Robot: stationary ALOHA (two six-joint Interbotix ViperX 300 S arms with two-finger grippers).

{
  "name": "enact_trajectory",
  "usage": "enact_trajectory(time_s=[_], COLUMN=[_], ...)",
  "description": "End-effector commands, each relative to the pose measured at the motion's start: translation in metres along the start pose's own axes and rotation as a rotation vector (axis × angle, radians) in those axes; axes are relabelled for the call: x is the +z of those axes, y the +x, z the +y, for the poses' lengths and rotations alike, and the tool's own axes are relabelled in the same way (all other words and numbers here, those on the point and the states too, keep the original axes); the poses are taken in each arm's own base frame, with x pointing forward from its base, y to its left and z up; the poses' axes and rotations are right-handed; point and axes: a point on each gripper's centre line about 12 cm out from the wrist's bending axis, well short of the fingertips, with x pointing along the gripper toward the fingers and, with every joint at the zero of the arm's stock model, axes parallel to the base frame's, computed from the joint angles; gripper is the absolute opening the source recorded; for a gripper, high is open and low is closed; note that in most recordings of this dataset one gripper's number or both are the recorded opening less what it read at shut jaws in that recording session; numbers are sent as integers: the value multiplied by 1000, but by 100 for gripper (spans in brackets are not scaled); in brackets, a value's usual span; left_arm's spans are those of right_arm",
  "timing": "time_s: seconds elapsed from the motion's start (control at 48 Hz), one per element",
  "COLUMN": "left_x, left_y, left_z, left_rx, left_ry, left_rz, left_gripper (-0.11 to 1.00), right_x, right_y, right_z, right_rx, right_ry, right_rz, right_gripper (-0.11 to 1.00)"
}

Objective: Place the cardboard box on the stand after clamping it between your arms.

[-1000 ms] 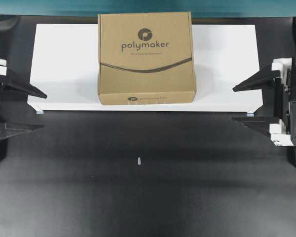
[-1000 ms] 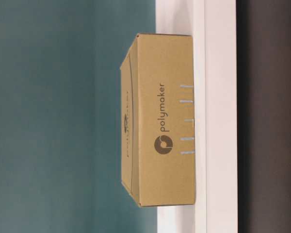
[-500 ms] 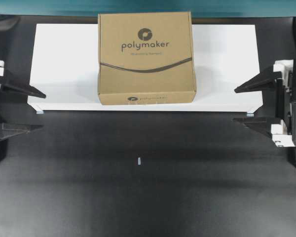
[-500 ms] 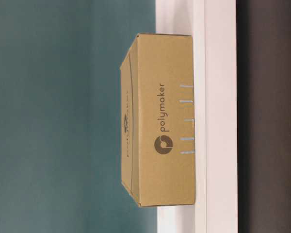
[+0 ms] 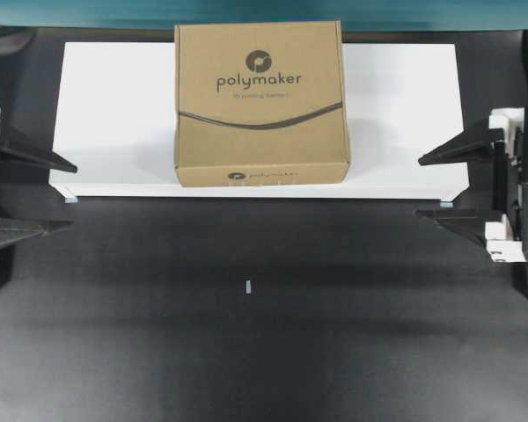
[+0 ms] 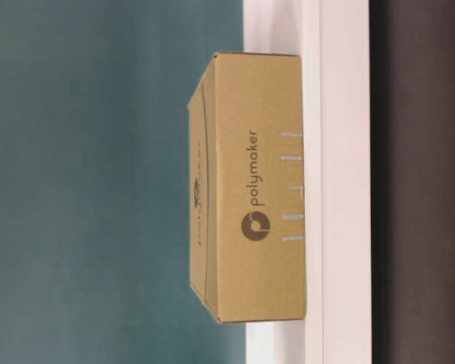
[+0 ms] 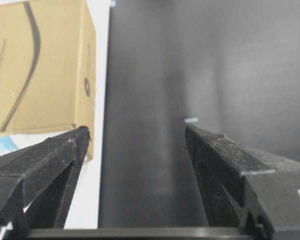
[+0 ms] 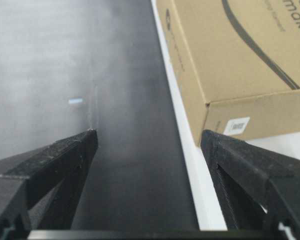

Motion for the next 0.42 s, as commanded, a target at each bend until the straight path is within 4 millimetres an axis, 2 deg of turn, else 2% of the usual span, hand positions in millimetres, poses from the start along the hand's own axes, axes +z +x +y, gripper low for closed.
enact_trajectory(time_s=[0.0, 0.396], left_x=[5, 9], left_y=[0, -2], left_z=[1, 1], left_rx=[2, 4], left_ry=[-2, -1], left_rz=[-17, -52], left_gripper=[76, 76], right_x=[2, 2], right_y=[1, 0], right_z=[2, 2], right_rx=[8, 8], right_ry=[9, 9], right_rz=[-10, -21], right_gripper=[80, 80])
